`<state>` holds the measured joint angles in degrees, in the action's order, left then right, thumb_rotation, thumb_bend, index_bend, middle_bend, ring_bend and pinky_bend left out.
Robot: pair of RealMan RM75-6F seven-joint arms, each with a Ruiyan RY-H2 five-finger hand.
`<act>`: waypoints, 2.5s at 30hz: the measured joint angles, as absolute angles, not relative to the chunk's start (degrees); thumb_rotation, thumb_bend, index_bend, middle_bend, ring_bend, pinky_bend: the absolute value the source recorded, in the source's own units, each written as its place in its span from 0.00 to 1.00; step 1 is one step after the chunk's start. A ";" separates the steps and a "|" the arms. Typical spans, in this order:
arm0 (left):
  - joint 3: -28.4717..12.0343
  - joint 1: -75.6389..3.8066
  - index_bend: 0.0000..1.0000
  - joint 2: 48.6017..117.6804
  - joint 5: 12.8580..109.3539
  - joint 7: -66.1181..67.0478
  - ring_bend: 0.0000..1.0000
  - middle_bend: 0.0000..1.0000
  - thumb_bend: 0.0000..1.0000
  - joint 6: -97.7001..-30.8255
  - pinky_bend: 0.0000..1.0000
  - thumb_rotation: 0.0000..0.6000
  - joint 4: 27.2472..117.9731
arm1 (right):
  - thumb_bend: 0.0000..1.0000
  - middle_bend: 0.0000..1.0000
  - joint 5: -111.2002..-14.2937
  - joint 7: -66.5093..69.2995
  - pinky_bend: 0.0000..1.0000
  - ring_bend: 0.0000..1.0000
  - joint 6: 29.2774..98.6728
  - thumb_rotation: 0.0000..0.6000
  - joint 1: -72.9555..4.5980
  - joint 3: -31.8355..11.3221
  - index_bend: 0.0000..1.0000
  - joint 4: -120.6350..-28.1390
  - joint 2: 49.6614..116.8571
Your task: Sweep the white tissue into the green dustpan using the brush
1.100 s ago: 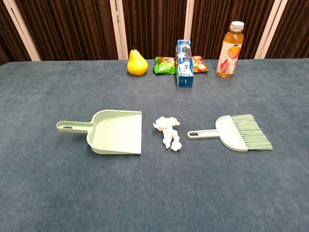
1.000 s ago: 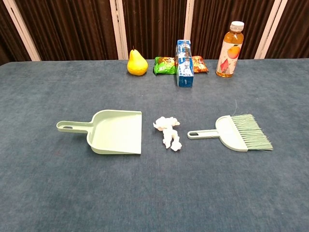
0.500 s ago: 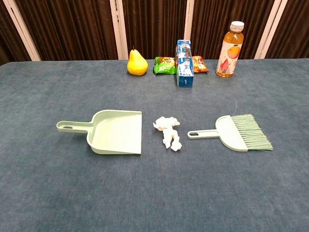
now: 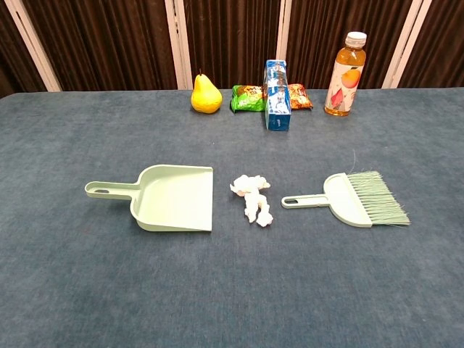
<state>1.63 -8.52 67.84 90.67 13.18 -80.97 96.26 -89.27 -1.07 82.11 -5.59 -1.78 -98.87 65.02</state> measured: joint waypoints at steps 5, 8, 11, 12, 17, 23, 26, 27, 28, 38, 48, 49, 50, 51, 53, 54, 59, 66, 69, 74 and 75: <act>1.45 -8.59 0.00 67.96 90.37 13.40 0.00 0.00 0.00 -80.86 0.00 1.00 96.20 | 0.36 0.60 -85.78 -3.72 0.74 0.70 77.89 1.00 -9.05 -4.64 0.04 -100.11 66.55; 1.39 -8.61 0.00 68.04 90.23 13.63 0.00 0.00 0.00 -80.79 0.00 1.00 96.18 | 0.36 0.72 -82.59 -6.49 0.82 0.81 74.60 1.00 -12.15 -6.86 0.16 -100.54 68.70; 1.39 -8.64 0.00 68.07 90.06 13.71 0.00 0.00 0.00 -80.59 0.00 1.00 96.21 | 0.36 0.77 -79.81 -10.04 0.85 0.86 71.25 1.00 -15.31 -8.56 0.26 -100.59 71.33; 1.40 -8.67 0.00 68.06 90.03 13.74 0.00 0.00 0.00 -80.51 0.00 1.00 96.25 | 0.36 0.79 -79.03 -11.23 0.85 0.87 70.34 1.00 -16.23 -9.01 0.28 -100.54 72.21; 1.47 -8.80 0.00 68.07 90.15 13.85 0.00 0.00 0.00 -80.27 0.00 1.00 96.27 | 0.36 0.83 -73.84 -17.89 0.87 0.91 65.82 1.00 -21.27 -11.13 0.38 -99.50 78.00; 1.45 -9.07 0.00 67.99 89.78 13.49 0.00 0.00 0.00 -79.60 0.00 1.00 96.46 | 0.36 0.85 -68.55 -25.38 0.87 0.93 63.19 1.00 -26.48 -12.68 0.43 -95.93 86.24; 1.47 -9.25 0.00 67.94 89.72 13.41 0.00 0.00 0.00 -79.26 0.00 1.00 96.49 | 0.36 0.85 -66.35 -28.64 0.87 0.93 62.71 1.00 -28.65 -13.05 0.43 -93.43 90.39; 1.48 -9.30 0.00 67.93 89.71 13.40 0.00 0.00 0.00 -79.17 0.00 1.00 96.49 | 0.36 0.85 -65.71 -29.55 0.87 0.93 62.61 1.00 -29.28 -13.15 0.43 -92.60 91.56; 1.50 -9.34 0.00 67.92 89.71 13.38 0.00 0.00 0.00 -79.11 0.00 1.00 96.49 | 0.36 0.85 -65.05 -30.36 0.87 0.93 62.52 1.00 -29.89 -13.24 0.43 -91.73 92.68; 1.40 -9.57 0.00 67.66 89.28 12.94 0.00 0.00 0.00 -78.70 0.00 1.00 96.45 | 0.36 0.85 -58.87 -35.93 0.87 0.93 62.09 1.00 -34.41 -14.20 0.43 -83.83 100.10; 1.48 -9.73 0.00 67.59 89.28 12.76 0.00 0.00 0.00 -78.47 0.00 1.00 96.50 | 0.36 0.85 -54.91 -37.26 0.87 0.93 62.48 1.00 -35.26 -13.48 0.43 -80.45 102.57; 1.49 -9.74 0.00 67.60 89.30 12.76 0.00 0.00 0.00 -78.47 0.00 1.00 96.51 | 0.36 0.85 -54.84 -37.19 0.87 0.93 62.60 1.00 -35.25 -13.38 0.43 -80.30 102.73; 1.50 -9.76 0.00 67.62 89.34 12.78 0.00 0.00 0.00 -78.48 0.00 1.00 96.52 | 0.36 0.85 -54.70 -37.07 0.87 0.93 62.65 1.00 -35.25 -13.28 0.43 -80.12 102.90; 1.51 -9.77 0.00 67.64 89.38 12.81 0.00 0.00 0.00 -78.48 0.00 1.00 96.53 | 0.36 0.85 -54.64 -37.01 0.87 0.93 62.69 1.00 -35.28 -13.23 0.43 -79.98 103.02; 1.51 -9.81 0.00 67.69 89.36 12.87 0.00 0.00 0.00 -78.43 0.00 1.00 96.57 | 0.36 0.85 -54.62 -36.88 0.87 0.93 62.77 1.00 -35.39 -13.12 0.43 -79.60 103.33; 1.50 -9.83 0.00 67.72 89.34 12.92 0.00 0.00 0.00 -78.40 0.00 1.00 96.58 | 0.36 0.85 -54.61 -36.79 0.87 0.93 62.77 1.00 -35.41 -13.03 0.43 -79.34 103.54; 1.50 -9.94 0.00 67.85 89.28 13.05 0.00 0.00 0.00 -78.25 0.00 1.00 96.61 | 0.36 0.85 -54.61 -36.19 0.87 0.93 62.92 1.00 -35.70 -12.84 0.43 -77.40 104.77; 1.47 -10.04 0.00 67.91 89.17 13.03 0.00 0.00 0.00 -78.13 0.00 1.00 96.53 | 0.36 0.85 -54.78 -35.52 0.87 0.93 62.92 1.00 -35.87 -12.46 0.43 -75.59 105.50; 1.46 -10.05 0.00 67.92 89.16 12.99 0.00 0.00 0.00 -78.18 0.00 1.00 96.55 | 0.36 0.85 -54.77 -35.56 0.87 0.93 62.75 1.00 -35.85 -12.06 0.56 -75.06 105.67; 1.50 -10.09 0.00 67.90 89.16 13.00 0.00 0.00 0.00 -78.13 0.00 1.00 96.58 | 0.41 0.85 -54.22 -35.97 0.87 0.93 62.49 1.00 -35.66 -11.57 0.81 -75.04 105.65; 1.51 -10.10 0.00 67.90 89.19 13.01 0.00 0.00 0.00 -78.15 0.00 1.00 96.57 | 0.42 0.85 -54.18 -36.01 0.87 0.93 62.47 1.00 -35.63 -11.51 0.83 -75.19 105.56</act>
<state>1.51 -10.10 67.90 89.19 13.01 -78.15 96.57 -54.18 -36.01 62.47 -35.63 -11.51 -75.19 105.56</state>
